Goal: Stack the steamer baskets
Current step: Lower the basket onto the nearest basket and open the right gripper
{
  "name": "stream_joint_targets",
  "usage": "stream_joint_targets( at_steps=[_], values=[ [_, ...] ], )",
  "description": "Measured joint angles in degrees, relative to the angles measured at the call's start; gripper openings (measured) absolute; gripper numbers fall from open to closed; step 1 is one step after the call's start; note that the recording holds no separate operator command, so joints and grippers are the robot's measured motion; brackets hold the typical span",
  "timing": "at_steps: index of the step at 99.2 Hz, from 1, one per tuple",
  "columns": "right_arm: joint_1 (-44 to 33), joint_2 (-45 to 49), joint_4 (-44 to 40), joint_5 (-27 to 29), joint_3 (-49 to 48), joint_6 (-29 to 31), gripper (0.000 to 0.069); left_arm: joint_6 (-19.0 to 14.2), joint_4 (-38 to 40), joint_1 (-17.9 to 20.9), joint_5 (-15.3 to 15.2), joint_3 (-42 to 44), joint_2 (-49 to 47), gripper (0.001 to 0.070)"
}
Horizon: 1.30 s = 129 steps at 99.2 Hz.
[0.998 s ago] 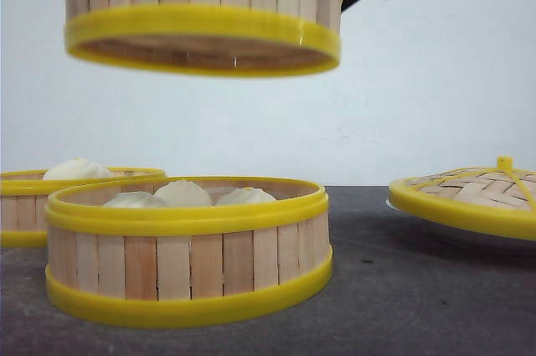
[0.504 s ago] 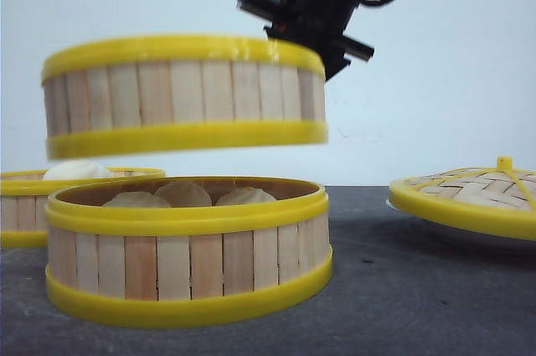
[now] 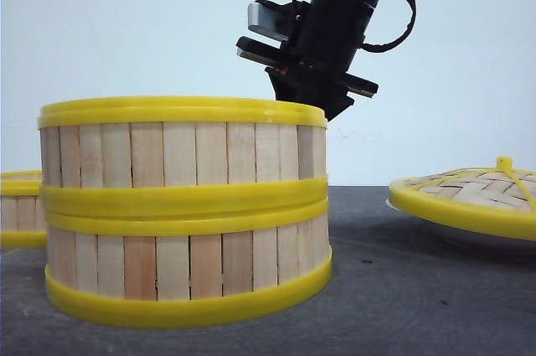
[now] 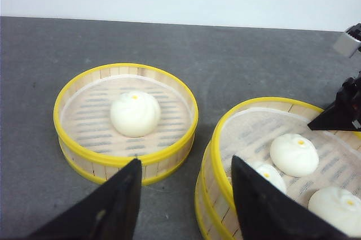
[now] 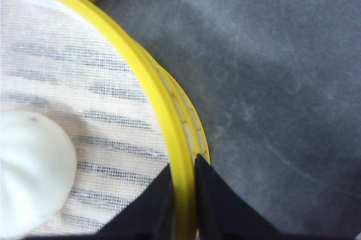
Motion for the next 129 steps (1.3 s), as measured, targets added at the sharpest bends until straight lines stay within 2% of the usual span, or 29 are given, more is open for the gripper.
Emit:
stream_joint_targets(
  at_steps=[13, 18, 31, 36, 41, 53, 70, 91, 106, 129],
  values=[
    [0.04, 0.0, -0.07, 0.07, 0.0, 0.0, 0.0029, 0.2, 0.02, 0.0, 0.0, 0.0, 0.0, 0.0299],
    [0.04, 0.0, -0.11, -0.04, 0.0, 0.11, 0.0049, 0.24, 0.02, 0.0, 0.0, 0.0, -0.02, 0.0299],
    [0.37, -0.02, 0.04, 0.37, 0.0, 0.59, 0.0305, 0.57, 0.07, 0.0, 0.0, 0.0, 0.0, 0.0299],
    [0.48, -0.22, 0.63, 1.2, -0.02, 0.59, 0.036, 0.63, 0.28, 0.0, 0.0, 0.0, 0.0, 0.0299],
    [0.48, -0.76, 1.27, 1.53, -0.07, 0.57, 0.0383, 0.81, 0.63, 0.0, -0.17, 0.0, 0.0, 0.0299],
    [0.44, -4.83, 3.32, 3.82, -0.39, 0.55, 0.0398, 1.18, 0.96, 0.0, -1.86, 0.0, 0.0, 0.0299],
    [0.57, -15.93, 5.7, 6.75, -0.39, 0.02, 0.04, 1.49, 1.79, 0.0, -4.52, 0.0, 0.0, 0.0299],
    [3.08, -29.2, 4.7, 10.12, -0.39, -1.29, 0.04, 1.7, 2.93, 0.0, -11.5, 0.11, 3.45, 0.0299],
    [6.45, -37.11, 2.34, 12.17, -0.37, -1.57, 0.04, 3.48, 5.92, 0.26, -11.98, 0.11, 10.73, 0.0299],
    [12.85, -44.7, -4.63, 21.11, -0.37, -1.64, 0.04, 4.33, 15.12, 3.89, -11.98, 0.66, 23.8, 0.0299]
  ],
)
